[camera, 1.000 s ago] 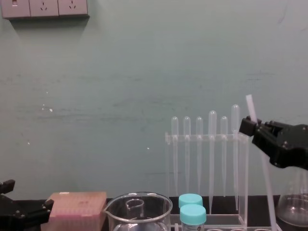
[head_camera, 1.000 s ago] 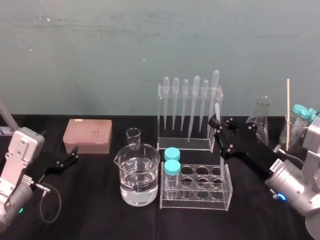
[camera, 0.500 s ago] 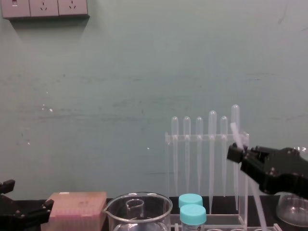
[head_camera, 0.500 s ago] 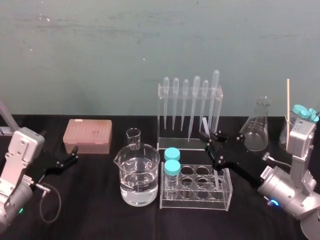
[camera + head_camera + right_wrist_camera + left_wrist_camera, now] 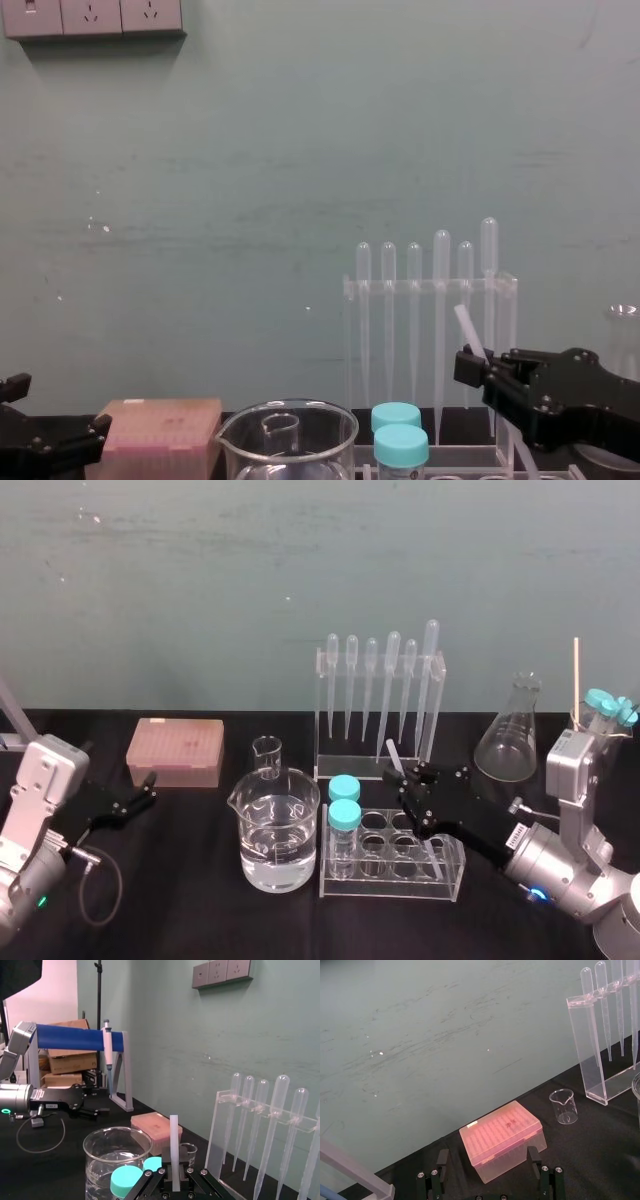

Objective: Pick up the stirring rod with one hand, then place it down.

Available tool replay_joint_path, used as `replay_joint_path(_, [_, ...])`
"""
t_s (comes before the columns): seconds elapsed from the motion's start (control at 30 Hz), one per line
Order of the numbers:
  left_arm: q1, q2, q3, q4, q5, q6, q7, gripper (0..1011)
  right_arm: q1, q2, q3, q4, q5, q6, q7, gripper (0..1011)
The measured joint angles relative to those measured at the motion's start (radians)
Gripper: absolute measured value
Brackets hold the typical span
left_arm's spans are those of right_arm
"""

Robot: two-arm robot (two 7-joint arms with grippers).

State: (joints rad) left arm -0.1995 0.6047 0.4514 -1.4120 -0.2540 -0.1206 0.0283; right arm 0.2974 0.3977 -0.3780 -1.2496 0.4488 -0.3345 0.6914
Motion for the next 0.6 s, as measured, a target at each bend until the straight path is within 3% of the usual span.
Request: replay_joint_path(0.6, [0.0, 0.0, 0.0, 0.0, 0.0, 0.0, 0.0, 1000, 0.004, 0.0, -0.005, 0.004, -0.01, 0.013, -0.019, 70])
